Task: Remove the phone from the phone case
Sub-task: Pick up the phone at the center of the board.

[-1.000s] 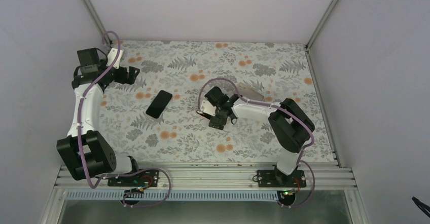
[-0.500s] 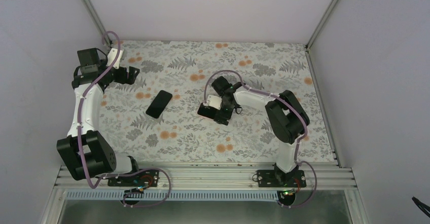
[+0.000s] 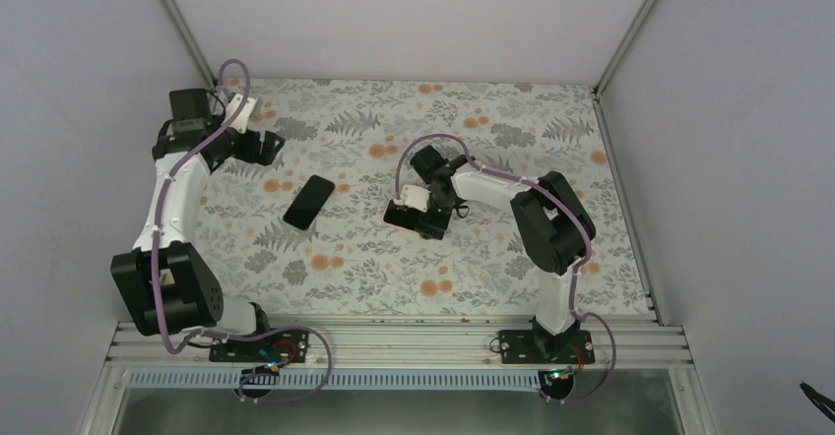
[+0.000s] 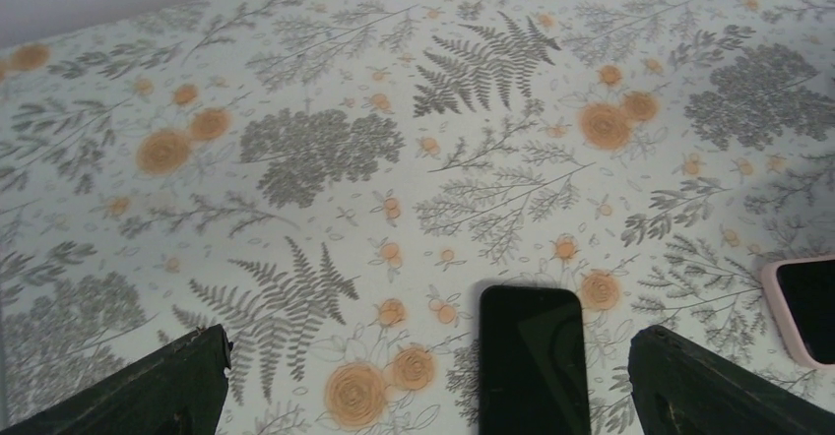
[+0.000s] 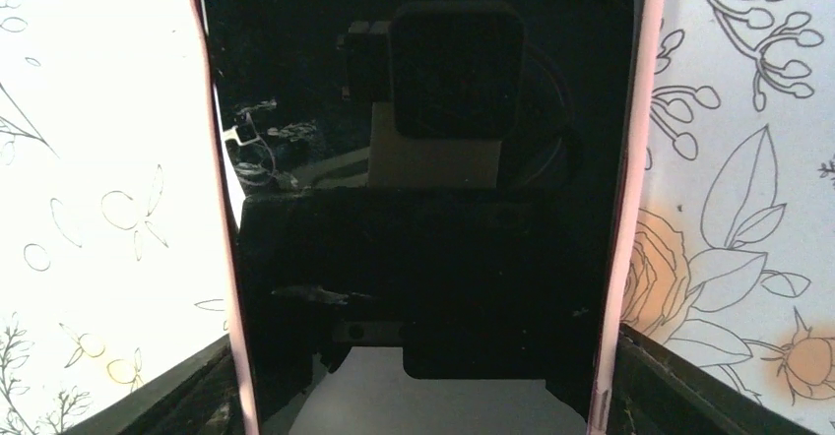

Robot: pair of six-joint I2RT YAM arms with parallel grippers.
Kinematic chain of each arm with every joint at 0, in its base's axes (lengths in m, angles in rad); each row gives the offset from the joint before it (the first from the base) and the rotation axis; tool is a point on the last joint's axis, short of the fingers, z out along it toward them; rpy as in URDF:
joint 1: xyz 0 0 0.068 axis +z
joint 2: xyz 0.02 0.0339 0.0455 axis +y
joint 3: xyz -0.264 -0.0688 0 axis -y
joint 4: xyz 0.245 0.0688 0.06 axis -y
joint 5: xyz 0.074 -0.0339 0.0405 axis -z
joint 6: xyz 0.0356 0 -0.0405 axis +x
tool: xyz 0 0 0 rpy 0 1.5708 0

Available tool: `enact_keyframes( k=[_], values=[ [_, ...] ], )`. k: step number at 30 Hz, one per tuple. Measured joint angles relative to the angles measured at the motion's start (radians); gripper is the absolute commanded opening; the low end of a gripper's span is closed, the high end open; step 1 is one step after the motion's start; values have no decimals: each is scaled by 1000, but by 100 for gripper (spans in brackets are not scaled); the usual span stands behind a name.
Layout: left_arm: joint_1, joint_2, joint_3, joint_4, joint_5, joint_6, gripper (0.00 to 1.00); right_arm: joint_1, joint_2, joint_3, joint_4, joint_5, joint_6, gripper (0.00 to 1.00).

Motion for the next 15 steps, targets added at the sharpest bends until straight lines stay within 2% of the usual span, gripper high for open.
enact_keyframes(
  k=[6,15],
  values=[
    [-79,46,68,-40,2,0,100,1,-20,-22,24,0,19,66],
    [-235,210,189,-164,80,32,100,35,-161,-80,29,60,55,65]
  ],
)
